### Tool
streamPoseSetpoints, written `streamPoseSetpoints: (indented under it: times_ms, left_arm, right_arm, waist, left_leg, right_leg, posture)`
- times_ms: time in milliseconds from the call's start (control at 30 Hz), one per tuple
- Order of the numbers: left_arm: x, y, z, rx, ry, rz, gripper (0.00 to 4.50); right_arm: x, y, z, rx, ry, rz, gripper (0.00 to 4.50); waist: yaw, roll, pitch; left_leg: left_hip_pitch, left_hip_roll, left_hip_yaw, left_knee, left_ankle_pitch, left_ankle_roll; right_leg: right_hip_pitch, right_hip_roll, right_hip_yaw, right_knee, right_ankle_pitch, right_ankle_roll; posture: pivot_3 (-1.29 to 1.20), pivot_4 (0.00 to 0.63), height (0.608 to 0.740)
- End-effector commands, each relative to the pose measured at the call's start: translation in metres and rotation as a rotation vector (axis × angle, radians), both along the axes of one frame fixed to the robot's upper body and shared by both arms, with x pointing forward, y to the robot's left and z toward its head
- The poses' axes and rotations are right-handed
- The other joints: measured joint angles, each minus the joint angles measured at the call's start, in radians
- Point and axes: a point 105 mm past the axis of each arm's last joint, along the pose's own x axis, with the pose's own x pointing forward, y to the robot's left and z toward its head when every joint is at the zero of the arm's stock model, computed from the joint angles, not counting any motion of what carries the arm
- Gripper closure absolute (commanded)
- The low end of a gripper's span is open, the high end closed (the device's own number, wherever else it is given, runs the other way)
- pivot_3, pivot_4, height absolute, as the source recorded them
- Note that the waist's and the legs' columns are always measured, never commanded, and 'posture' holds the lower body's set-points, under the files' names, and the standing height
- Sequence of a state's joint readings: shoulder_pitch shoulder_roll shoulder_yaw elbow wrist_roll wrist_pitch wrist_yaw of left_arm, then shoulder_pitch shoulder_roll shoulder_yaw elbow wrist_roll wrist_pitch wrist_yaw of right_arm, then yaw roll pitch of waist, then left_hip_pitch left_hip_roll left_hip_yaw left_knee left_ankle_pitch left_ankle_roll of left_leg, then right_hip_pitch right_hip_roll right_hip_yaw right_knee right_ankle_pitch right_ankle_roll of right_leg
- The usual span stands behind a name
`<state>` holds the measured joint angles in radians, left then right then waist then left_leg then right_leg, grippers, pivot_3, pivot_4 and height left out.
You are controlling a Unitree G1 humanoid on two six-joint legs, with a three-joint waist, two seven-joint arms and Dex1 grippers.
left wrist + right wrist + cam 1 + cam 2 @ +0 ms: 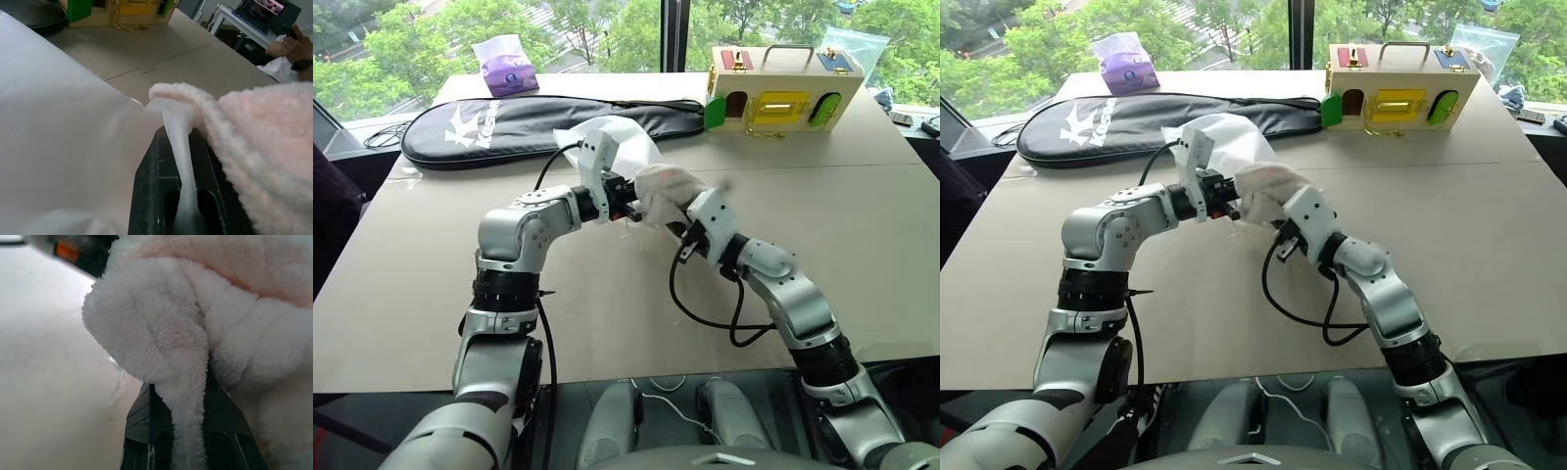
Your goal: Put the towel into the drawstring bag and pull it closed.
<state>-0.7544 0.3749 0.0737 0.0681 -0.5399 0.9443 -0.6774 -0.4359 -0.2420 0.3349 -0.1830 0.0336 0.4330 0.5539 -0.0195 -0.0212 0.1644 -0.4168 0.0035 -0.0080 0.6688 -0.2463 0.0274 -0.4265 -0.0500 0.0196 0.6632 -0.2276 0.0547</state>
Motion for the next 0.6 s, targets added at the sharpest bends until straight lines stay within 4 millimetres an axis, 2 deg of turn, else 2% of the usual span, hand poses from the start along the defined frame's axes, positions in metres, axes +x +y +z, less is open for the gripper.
streamPoseSetpoints:
  times_ms: [33, 167, 267, 367, 433, 500, 600]
  left_arm:
    - [-0.011, -0.008, 0.018, -0.056, -0.036, -0.043, 4.5]
    - [-0.027, -0.013, 0.008, -0.037, -0.002, -0.098, 4.5]
    - [-0.034, -0.01, -0.001, -0.018, 0.027, -0.112, 4.5]
    - [-0.039, -0.009, -0.004, -0.027, 0.047, -0.129, 4.5]
    - [-0.045, -0.012, -0.004, -0.043, 0.06, -0.159, 4.5]
    - [-0.048, -0.013, -0.004, -0.049, 0.068, -0.171, 4.5]
    - [-0.05, -0.012, -0.006, -0.049, 0.074, -0.173, 4.5]
  right_arm:
    - [-0.003, 0.01, 0.012, -0.011, -0.042, 0.05, 4.43]
    - [0.016, 0.005, 0.036, 0.292, 0.086, -0.075, 4.43]
    - [0.021, -0.001, 0.05, 0.515, 0.209, -0.095, 4.43]
    - [0.021, -0.002, 0.052, 0.656, 0.353, -0.087, 4.43]
    - [0.018, -0.001, 0.051, 0.801, 0.53, -0.064, 4.43]
    - [0.017, 0.0, 0.054, 0.888, 0.634, -0.048, 4.43]
    - [0.015, 0.001, 0.055, 0.948, 0.73, -0.037, 4.43]
  waist:
    - [0.001, 0.0, 0.0]
    - [-0.003, 0.0, 0.0]
    - [0.001, 0.0, 0.0]
    - [0.003, 0.0, 0.0]
    - [0.006, 0.0, 0.0]
    - [0.006, 0.0, 0.0]
    - [0.005, 0.001, 0.0]
  left_leg:
    - [0.0, 0.0, 0.0, 0.0, 0.0, 0.0]
    - [0.0, 0.002, 0.0, 0.0, 0.0, 0.0]
    - [0.0, 0.003, -0.001, 0.0, 0.001, -0.003]
    - [0.0, 0.002, 0.0, 0.0, 0.001, -0.002]
    - [0.0, 0.002, -0.001, 0.0, 0.0, 0.0]
    - [0.0, 0.002, -0.002, 0.0, 0.0, 0.0]
    - [0.0, 0.002, -0.002, 0.0, 0.0, 0.0]
  right_leg:
    - [0.0, 0.0, 0.0, 0.0, 0.0, 0.0]
    - [0.0, 0.0, 0.0, 0.0, 0.0, 0.0]
    - [0.0, 0.0, 0.0, 0.001, 0.0, 0.0]
    - [0.0, -0.001, 0.0, 0.0, 0.0, 0.0]
    - [0.001, -0.002, 0.0, 0.0, 0.0, 0.0]
    - [0.001, -0.002, -0.001, 0.0, 0.0, 0.0]
    - [0.002, -0.002, -0.002, 0.0, 0.0, 0.0]
  posture:
    - [0.0, 0.15, 0.74]
    - [0.0, 0.15, 0.74]
    - [0.0, 0.15, 0.74]
    - [0.0, 0.15, 0.74]
    - [0.0, 0.15, 0.74]
    - [0.0, 0.15, 0.74]
    - [0.0, 0.15, 0.74]
